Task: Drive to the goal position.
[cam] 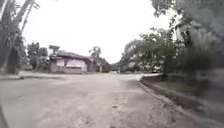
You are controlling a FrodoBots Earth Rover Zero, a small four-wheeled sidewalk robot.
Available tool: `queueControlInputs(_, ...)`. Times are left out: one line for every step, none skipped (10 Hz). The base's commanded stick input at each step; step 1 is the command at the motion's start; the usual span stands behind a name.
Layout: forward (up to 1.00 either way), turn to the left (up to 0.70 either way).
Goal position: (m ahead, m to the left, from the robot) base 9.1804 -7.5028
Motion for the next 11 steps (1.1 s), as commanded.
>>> queueControlInputs(0.70,0.00)
queueControlInputs(0.70,0.00)
queueControlInputs(0.70,0.00)
queueControlInputs(0.70,0.00)
queueControlInputs(0.70,-0.20)
queueControlInputs(0.70,-0.35)
queueControlInputs(0.70,-0.35)
queueControlInputs(0.70,-0.35)
queueControlInputs(0.70,-0.35)
queueControlInputs(0.70,-0.35)
queueControlInputs(0.70,-0.35)
